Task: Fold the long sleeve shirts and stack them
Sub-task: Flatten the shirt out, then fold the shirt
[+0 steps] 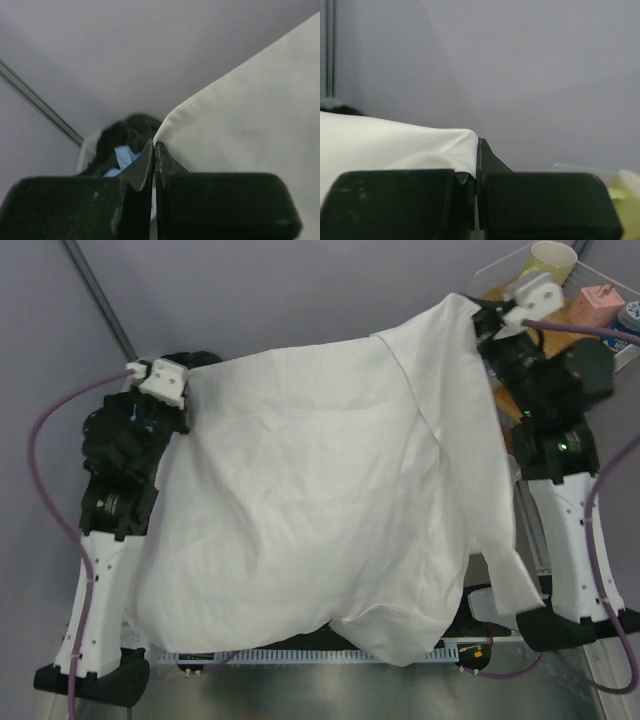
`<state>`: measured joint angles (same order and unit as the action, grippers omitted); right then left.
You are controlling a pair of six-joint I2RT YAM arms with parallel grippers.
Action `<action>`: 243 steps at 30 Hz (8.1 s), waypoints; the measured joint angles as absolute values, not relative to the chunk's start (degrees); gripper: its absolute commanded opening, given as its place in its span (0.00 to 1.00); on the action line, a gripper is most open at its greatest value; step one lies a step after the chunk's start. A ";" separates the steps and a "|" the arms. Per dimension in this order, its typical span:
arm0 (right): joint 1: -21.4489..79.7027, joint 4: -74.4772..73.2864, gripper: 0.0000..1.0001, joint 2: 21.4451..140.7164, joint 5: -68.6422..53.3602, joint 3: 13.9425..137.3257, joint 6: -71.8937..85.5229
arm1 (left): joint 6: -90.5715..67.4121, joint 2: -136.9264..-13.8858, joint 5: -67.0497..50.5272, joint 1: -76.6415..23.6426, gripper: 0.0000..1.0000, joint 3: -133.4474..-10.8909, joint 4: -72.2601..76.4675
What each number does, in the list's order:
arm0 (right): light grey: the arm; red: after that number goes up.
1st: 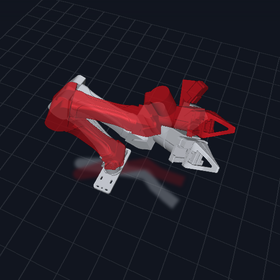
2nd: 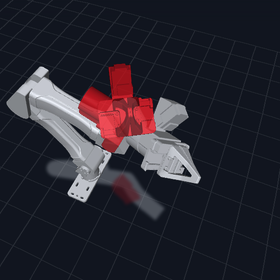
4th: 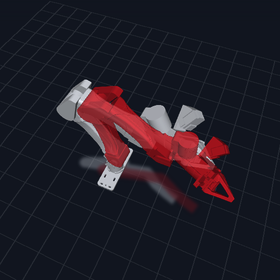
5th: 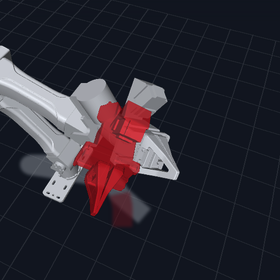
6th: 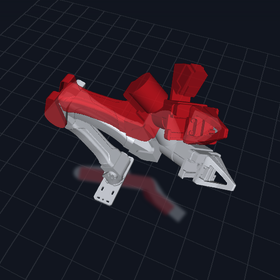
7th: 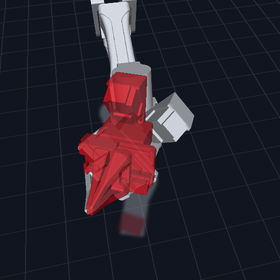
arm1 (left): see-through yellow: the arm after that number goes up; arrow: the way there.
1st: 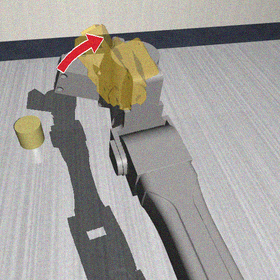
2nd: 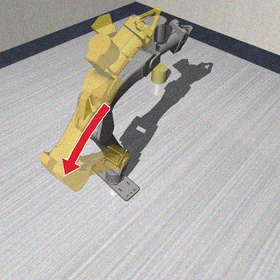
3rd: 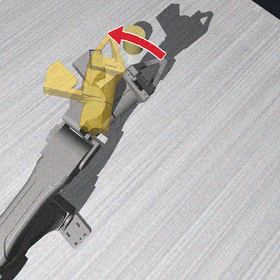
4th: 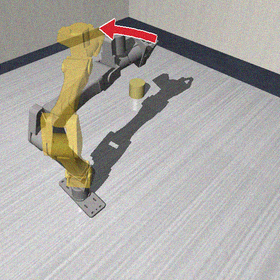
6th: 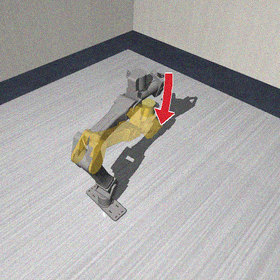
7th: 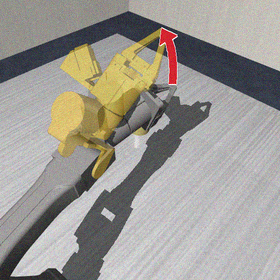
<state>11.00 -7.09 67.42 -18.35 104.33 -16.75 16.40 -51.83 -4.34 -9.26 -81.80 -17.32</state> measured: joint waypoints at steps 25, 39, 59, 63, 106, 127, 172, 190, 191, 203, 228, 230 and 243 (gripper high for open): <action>10.68 -17.15 0.86 102.50 -9.43 91.55 -21.34 | 23.14 -99.85 -4.29 -6.13 0.76 -78.91 -18.24; 10.35 -37.89 0.82 86.08 -7.14 75.68 -23.92 | 26.50 -92.03 -9.61 -11.46 0.71 -59.31 -38.52; 6.28 -38.63 0.22 106.69 -3.44 71.13 -24.71 | 30.70 -100.79 -3.84 -10.59 0.67 -62.89 -38.09; 6.15 -40.36 0.04 107.13 -4.93 72.90 -25.26 | 30.74 -100.79 -3.92 -10.31 0.66 -62.92 -37.95; 14.59 21.54 0.01 93.23 -35.92 77.91 53.12 | -6.79 -93.25 -27.33 -27.31 0.97 -91.24 -12.67; 15.57 21.06 0.36 93.21 -34.09 77.76 50.41 | -9.76 -97.01 -24.03 -28.97 0.00 -98.43 -10.46; 17.80 -8.60 0.01 86.83 -35.46 81.78 -26.89 | 37.21 -100.40 -32.29 -10.72 0.70 -108.71 -44.03; 12.60 -4.23 0.01 93.49 -33.39 91.02 -17.93 | 55.94 -135.46 -6.22 -5.82 0.50 -121.95 -47.97; 12.51 -4.25 0.01 93.49 -33.45 91.02 -17.80 | 56.47 -136.29 -5.19 -5.67 0.50 -123.22 -47.94; 11.90 -3.99 0.01 93.49 -33.61 91.02 -17.32 | 60.60 -138.17 -2.98 -3.18 0.52 -123.83 -51.55; 11.64 -3.38 0.01 93.49 -33.54 92.64 -16.53 | 65.14 -139.15 -4.82 -2.50 0.00 -123.20 -55.07; 11.53 -3.40 0.01 93.49 -33.54 92.68 -16.56 | 64.88 -139.13 -5.10 -2.50 0.00 -123.17 -55.07; 11.00 -3.44 0.01 93.36 -33.28 93.25 -16.80 | 64.47 -136.05 -7.66 -2.11 0.57 -121.67 -55.07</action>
<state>11.00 -3.44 93.36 -33.28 93.25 -16.80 64.47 -136.05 -7.66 -2.11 -121.67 -55.07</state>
